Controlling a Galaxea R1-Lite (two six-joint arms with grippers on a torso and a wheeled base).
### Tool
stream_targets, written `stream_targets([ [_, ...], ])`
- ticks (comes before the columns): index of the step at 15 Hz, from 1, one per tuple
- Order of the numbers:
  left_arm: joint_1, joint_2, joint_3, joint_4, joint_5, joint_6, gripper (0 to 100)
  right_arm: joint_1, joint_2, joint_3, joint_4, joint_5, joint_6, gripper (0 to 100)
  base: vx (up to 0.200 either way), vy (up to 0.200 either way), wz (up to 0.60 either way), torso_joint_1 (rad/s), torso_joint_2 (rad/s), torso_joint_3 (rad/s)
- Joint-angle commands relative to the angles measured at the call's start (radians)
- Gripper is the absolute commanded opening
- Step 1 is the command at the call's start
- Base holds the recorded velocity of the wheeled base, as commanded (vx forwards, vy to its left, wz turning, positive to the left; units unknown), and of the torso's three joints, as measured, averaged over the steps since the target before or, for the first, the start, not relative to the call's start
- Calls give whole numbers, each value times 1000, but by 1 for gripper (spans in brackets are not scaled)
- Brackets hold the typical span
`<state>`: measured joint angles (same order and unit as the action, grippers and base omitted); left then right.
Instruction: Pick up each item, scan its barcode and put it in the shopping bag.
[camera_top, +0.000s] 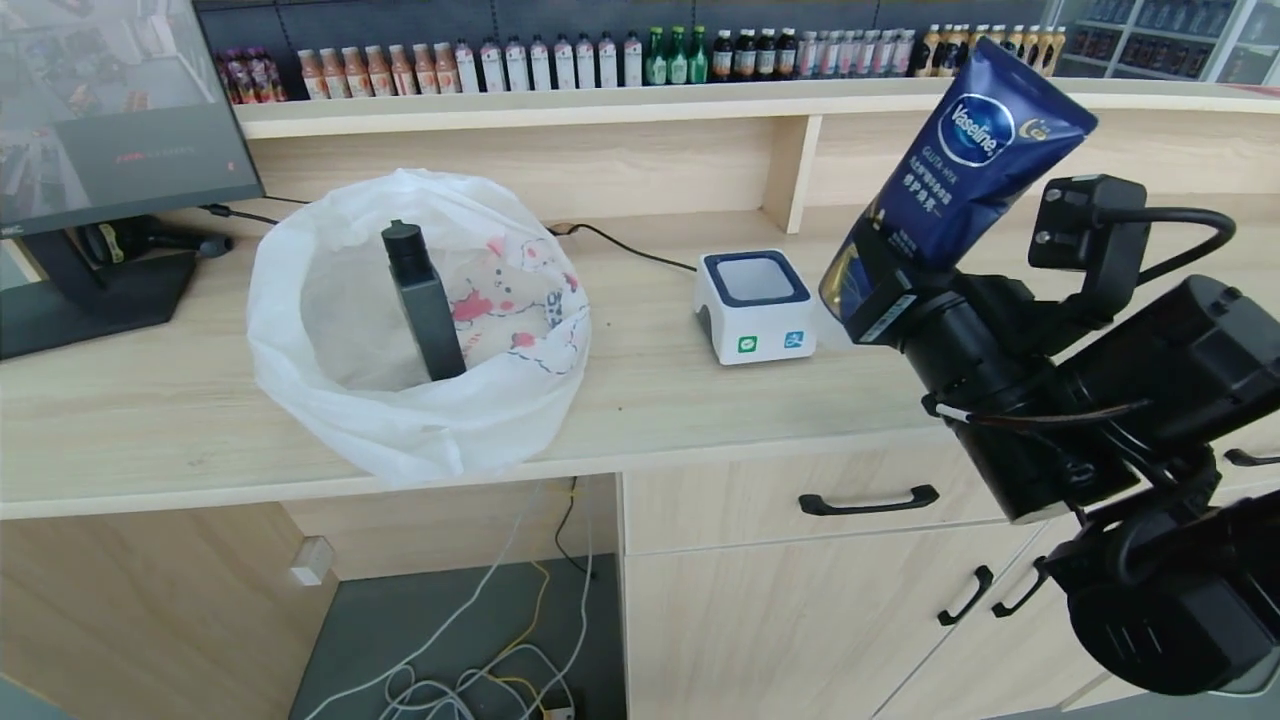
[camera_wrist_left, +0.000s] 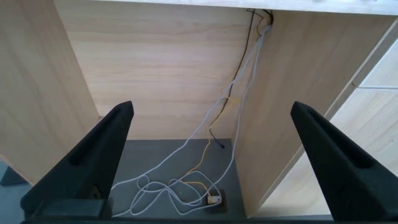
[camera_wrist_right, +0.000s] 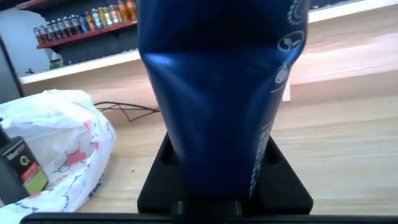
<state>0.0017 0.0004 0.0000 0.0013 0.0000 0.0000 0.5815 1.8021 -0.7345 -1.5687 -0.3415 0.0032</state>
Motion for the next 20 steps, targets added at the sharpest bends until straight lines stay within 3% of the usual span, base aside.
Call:
stream_targets([
  [1, 0, 0, 0, 0, 0, 0, 100, 23, 13, -20, -2, 1, -12, 0, 0, 0, 0, 0, 0, 0],
  [6, 0, 0, 0, 0, 0, 0, 100, 32, 19, -157, 26, 47, -5, 0, 0, 0, 0, 0, 0, 0],
  [9, 0, 0, 0, 0, 0, -2, 100, 66, 31, -373, 274, 35, 182, 0, 0, 0, 0, 0, 0, 0],
  [11, 0, 0, 0, 0, 0, 0, 100, 66, 59, -485, 374, 19, 259, 0, 0, 0, 0, 0, 0, 0],
  [14, 0, 0, 0, 0, 0, -2, 100, 67, 144, -697, 526, -34, 489, 0, 0, 0, 0, 0, 0, 0],
  [17, 0, 0, 0, 0, 0, 0, 100, 52, 166, -694, 559, -76, 710, 0, 0, 0, 0, 0, 0, 0],
  [20, 0, 0, 0, 0, 0, -2, 100, 14, 171, -711, 694, -82, 902, 0, 0, 0, 0, 0, 0, 0],
])
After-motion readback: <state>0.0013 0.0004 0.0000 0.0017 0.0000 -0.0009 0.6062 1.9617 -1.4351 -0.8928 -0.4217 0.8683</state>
